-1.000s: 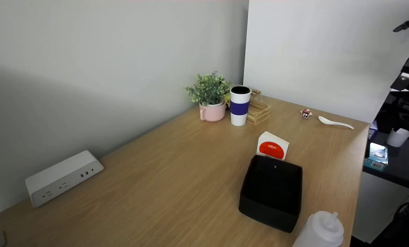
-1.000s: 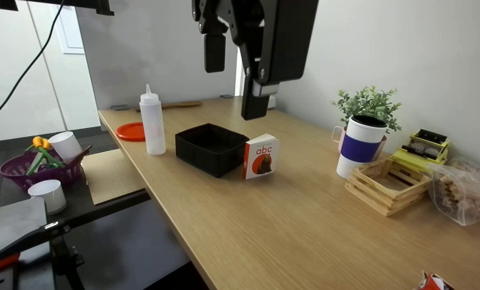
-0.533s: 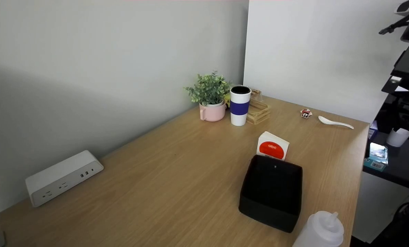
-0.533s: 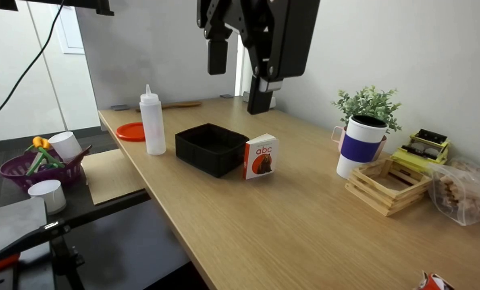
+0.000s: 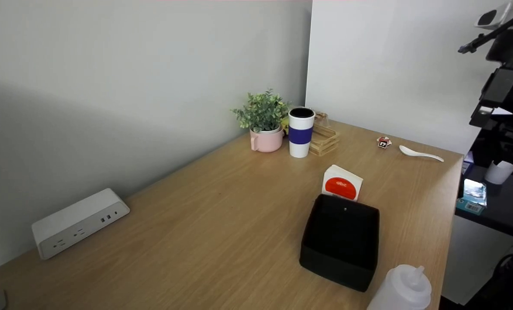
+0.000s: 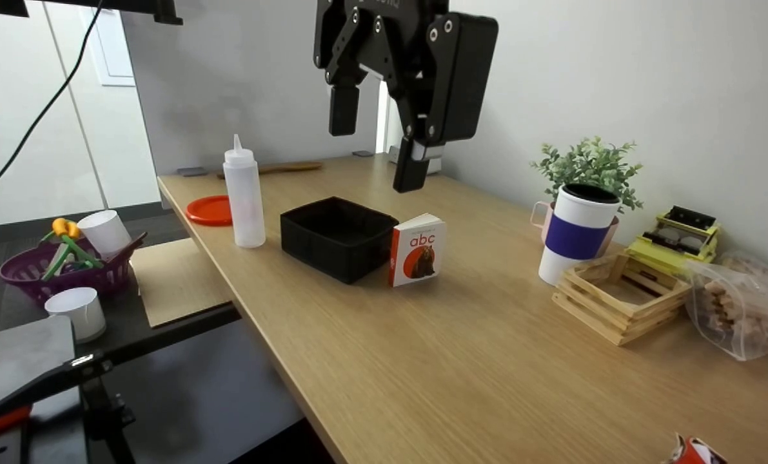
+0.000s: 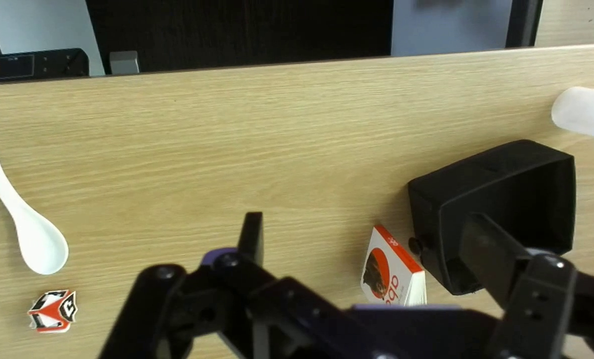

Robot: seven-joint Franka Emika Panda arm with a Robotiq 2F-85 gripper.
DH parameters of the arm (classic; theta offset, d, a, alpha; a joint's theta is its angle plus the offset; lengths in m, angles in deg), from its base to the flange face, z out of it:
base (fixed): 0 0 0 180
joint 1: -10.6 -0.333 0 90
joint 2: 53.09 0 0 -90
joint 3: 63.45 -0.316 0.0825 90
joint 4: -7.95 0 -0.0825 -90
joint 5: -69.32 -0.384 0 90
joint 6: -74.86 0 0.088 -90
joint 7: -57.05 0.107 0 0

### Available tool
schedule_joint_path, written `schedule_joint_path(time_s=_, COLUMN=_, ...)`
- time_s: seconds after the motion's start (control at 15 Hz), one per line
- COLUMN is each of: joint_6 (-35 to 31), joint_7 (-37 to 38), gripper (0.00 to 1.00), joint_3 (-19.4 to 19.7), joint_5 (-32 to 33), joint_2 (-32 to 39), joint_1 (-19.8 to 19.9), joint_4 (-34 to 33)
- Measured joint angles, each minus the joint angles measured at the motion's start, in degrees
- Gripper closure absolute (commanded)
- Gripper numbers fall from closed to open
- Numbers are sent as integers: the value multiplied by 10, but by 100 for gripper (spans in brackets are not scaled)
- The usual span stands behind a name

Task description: Pick up the book and put it in the box

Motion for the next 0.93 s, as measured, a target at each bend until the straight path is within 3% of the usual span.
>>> schedule_joint_path(time_s=0.93, joint_6=19, joint_7=-38, gripper=0, joint_3=-43, joint_5=0, joint_2=71, joint_1=-15, joint_4=-62)
